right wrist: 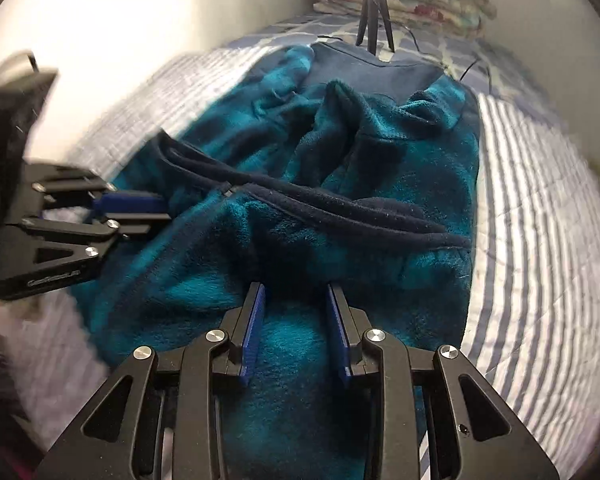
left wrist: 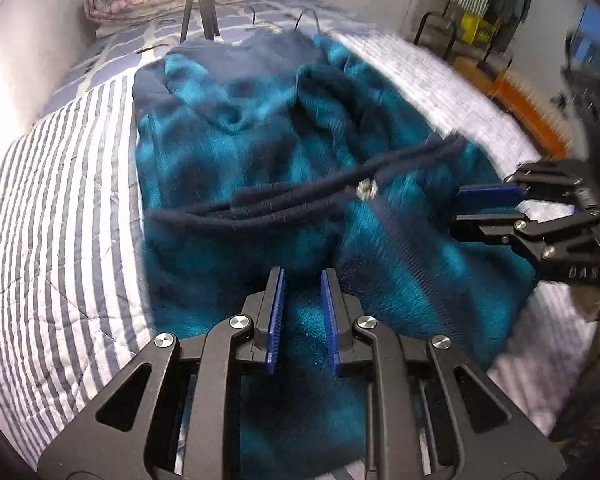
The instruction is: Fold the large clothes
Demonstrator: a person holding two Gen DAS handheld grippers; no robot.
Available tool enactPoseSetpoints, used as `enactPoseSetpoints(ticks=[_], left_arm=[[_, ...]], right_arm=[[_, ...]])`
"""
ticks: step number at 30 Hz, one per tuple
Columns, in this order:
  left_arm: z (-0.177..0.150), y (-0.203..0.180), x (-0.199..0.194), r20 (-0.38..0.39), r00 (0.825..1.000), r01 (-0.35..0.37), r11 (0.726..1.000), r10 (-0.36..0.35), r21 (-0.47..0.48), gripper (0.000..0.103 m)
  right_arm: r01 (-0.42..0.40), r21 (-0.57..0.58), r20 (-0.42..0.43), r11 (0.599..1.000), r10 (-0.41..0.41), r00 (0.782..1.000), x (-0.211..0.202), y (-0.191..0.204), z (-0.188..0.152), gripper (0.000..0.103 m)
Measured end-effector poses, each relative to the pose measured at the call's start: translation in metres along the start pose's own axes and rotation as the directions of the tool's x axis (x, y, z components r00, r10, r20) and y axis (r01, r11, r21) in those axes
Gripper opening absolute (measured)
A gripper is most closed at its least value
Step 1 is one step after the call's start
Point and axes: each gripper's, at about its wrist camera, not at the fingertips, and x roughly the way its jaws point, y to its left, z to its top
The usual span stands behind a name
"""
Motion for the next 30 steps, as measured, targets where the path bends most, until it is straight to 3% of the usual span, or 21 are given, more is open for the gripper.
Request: enactPoseSetpoints(ticks=[1,4,6,9,13,16,20,24,27,28,30], left_arm=[[0.006,0.004,-0.009,0.022,1.000,0.007,1.000,-0.007,0.003,0.018],[0.030,0.023,-0.027,0.078,0.997,-0.017,1.000,0.016,0.002,0.020],[0.050,0.044,-0.032,0.097,0.994,-0.044,0.999,0.045,-0.018,0.029],[0.078,0.076,-0.025,0.112,0.992,-0.048,0.997,0.055,-0.067,0.030],[0.112,0.120,0.000,0.132,0.985,-0.095,0.987,0.112,-0.128,0.030],[0.126,0.146,0.020,0.139,0.984,-0.086,0.983,0.109,-0.161,0.030],[0.137,0.164,0.051,0.123,0.989,-0.065,0.982,0.087,-0.175,0.030],[0.150,0.159,0.089,0.106,0.991,-0.067,0.990,0.080,-0.126,0.030],[0.153,0.155,0.122,0.064,0.995,-0.072,0.991,0.079,-0.113,0.030],[0.152,0.154,0.133,0.046,0.996,-0.072,0.991,0.077,-0.109,0.031],[0.152,0.153,0.135,0.077,0.994,-0.067,0.992,0.075,-0.104,0.034]], right_arm=[[-0.047,0.027,0.027,0.998,0.047,0.999,-0.012,-0.008,0.004,0.029],[-0.061,0.058,0.103,0.996,0.055,0.993,-0.034,-0.027,0.015,0.029],[-0.022,0.102,0.141,0.995,0.008,0.990,-0.045,-0.050,0.030,0.029],[0.037,0.184,0.163,0.982,-0.067,0.984,-0.044,-0.085,0.055,0.030],[0.094,0.273,0.157,0.958,-0.141,0.978,-0.018,-0.126,0.095,0.029],[0.167,0.295,0.124,0.941,-0.211,0.970,0.011,-0.149,0.118,0.028],[0.169,0.328,0.111,0.929,-0.216,0.970,0.041,-0.169,0.128,0.027],[0.102,0.287,0.096,0.952,-0.135,0.986,0.083,-0.163,0.146,0.027],[0.173,0.171,0.030,0.970,-0.180,0.983,0.120,-0.139,0.150,0.031],[0.209,0.131,0.046,0.969,-0.216,0.975,0.123,-0.132,0.150,0.032],[0.200,0.122,0.040,0.972,-0.206,0.978,0.123,-0.133,0.152,0.033]])
